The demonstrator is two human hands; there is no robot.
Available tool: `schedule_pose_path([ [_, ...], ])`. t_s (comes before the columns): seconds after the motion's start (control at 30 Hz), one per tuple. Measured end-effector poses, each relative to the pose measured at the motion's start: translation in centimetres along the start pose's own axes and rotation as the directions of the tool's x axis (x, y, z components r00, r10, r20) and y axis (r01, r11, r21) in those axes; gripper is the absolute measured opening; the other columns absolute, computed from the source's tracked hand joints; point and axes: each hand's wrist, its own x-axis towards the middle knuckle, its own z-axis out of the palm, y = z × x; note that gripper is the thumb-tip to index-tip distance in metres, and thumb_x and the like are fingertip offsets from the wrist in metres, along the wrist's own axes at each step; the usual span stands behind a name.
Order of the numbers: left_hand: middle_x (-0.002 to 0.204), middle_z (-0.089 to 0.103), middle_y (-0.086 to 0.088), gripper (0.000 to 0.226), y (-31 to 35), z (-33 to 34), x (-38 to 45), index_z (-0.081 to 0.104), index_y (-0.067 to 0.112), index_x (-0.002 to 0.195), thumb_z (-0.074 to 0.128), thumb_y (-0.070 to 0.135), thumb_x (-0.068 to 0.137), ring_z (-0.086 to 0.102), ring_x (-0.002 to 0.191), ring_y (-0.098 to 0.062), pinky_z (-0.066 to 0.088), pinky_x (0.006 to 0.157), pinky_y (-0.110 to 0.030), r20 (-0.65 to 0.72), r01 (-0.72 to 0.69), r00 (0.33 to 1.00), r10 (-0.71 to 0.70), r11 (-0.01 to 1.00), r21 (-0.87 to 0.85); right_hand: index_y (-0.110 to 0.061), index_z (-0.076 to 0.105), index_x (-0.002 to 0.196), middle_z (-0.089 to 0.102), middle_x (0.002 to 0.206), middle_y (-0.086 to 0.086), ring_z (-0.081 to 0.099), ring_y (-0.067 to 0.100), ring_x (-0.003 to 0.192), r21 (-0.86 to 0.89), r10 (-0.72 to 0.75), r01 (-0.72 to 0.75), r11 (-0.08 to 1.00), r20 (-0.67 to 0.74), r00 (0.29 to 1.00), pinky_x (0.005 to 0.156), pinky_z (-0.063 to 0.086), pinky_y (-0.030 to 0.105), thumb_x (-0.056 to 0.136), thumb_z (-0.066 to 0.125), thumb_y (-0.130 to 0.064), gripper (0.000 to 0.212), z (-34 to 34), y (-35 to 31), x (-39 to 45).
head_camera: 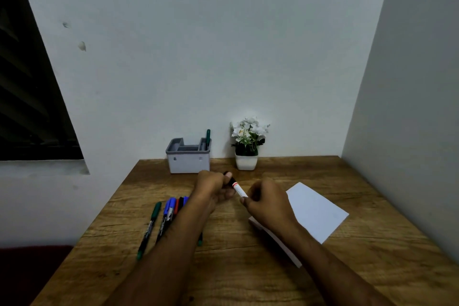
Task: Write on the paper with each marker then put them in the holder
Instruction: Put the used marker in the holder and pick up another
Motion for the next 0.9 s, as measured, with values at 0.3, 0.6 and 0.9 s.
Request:
schedule_pose_path([
  [0.3,0.087,0.069,-0.017,0.016,-0.9,3.6,0.0,0.064,0.001,0.085,0.066,0.014,0.093,0.066,0.071,-0.023,0.057,0.068,-0.034,0.184,0.109,0.98,-0.073,0.975,-0.194,-0.011,0.076,0.088,0.076,0.081,0.004,0.071,0.019,0.079,0.145,0.077,-0.069,0.987,-0.044,0.996,0.076,0.056,0.037,0.102,0.059,-0.026,0.026,0.1,1.3,1.2],
  [0.6,0.079,0.061,-0.015,0.025,-0.6,6.7,0.7,0.061,0.0,0.08,0.045,-0.001,0.099,0.057,0.069,-0.024,0.051,0.053,-0.036,0.203,0.243,0.964,-0.172,0.877,-0.414,-0.003,0.065,0.085,0.058,0.065,0.008,0.044,0.01,0.041,0.596,0.339,-0.429,0.679,0.264,0.903,0.039,0.029,0.022,0.103,0.054,-0.014,0.024,-3.2,0.1,1.6],
  [0.9,0.082,0.073,-0.008,0.031,1.3,4.5,4.7,0.071,0.001,0.084,0.081,0.03,0.078,0.068,0.061,-0.021,0.054,0.055,-0.027,-0.231,-0.076,0.963,0.138,0.963,0.26,0.001,0.065,0.093,0.061,0.072,0.011,0.049,0.013,0.054,0.683,0.316,-0.521,0.512,0.415,0.853,0.045,0.04,0.022,0.106,0.049,-0.013,0.024,-5.4,3.4,-0.1],
])
